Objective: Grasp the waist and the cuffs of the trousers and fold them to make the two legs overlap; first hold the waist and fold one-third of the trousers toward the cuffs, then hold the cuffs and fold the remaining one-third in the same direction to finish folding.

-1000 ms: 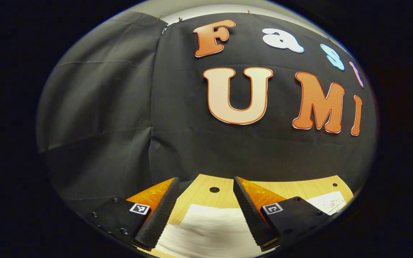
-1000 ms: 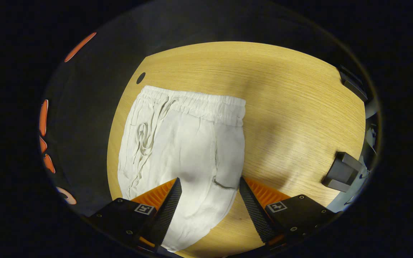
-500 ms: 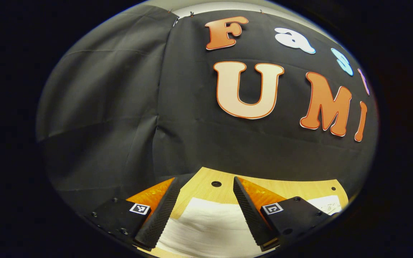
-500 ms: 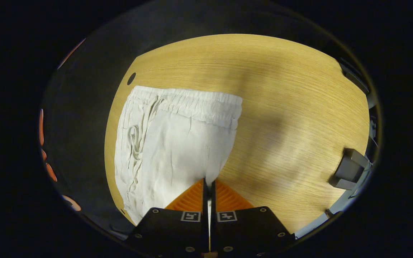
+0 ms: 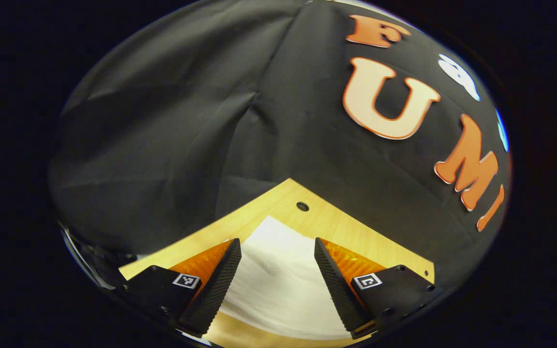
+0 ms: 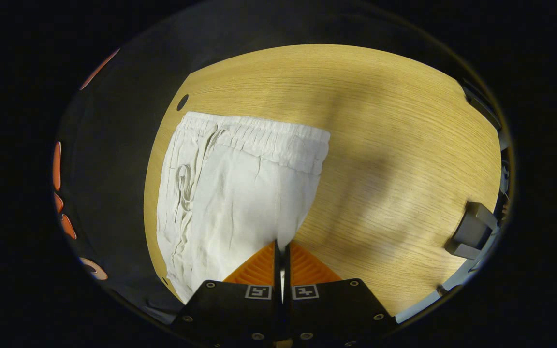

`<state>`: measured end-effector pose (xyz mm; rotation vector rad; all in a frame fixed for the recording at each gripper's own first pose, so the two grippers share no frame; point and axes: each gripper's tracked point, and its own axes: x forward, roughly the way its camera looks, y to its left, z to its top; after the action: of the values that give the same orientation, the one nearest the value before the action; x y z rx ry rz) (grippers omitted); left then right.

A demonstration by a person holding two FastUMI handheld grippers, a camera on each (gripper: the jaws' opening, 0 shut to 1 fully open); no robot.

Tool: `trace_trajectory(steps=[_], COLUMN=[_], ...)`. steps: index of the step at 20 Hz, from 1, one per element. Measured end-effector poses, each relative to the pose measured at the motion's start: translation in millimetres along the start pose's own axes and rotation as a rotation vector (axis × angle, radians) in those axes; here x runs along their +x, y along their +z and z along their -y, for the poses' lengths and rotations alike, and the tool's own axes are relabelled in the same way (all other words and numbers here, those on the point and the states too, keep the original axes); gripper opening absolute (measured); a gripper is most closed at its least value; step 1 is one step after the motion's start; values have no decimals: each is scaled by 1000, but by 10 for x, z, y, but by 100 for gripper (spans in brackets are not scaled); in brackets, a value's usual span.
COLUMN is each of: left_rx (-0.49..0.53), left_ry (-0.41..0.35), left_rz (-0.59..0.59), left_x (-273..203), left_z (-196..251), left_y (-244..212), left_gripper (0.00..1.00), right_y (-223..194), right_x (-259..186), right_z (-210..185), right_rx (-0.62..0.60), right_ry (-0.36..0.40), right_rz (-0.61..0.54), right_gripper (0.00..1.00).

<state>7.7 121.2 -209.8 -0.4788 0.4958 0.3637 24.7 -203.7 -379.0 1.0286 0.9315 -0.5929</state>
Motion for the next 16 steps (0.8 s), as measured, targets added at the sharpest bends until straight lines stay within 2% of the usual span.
trace_trajectory(steps=[3, 6, 10, 12, 16], left_rx=[-209, -333, -490, -538, -570], left_ry=[79, 173, 185, 185, 223], left_rz=[-129, -253, -344, -374, -409], left_x=[131, 96, 95, 126, 82], left_z=[-381, -604, -572, -524, -564], left_y=[-299, -465, -588, -635, -617], left_gripper=[99, 100, 100, 100, 100], right_y=[-11, -12, -15, -16, -18], right_x=[-1, 7, 6, 5, 9], right_z=[-1, 1, 3, 2, 7], right_rx=[0, 0, -3, -2, 6], right_ry=[5, 7, 7, 7, 9], right_rz=[-11, -17, -25, -28, -34], right_gripper=[1, 1, 1, 1, 1])
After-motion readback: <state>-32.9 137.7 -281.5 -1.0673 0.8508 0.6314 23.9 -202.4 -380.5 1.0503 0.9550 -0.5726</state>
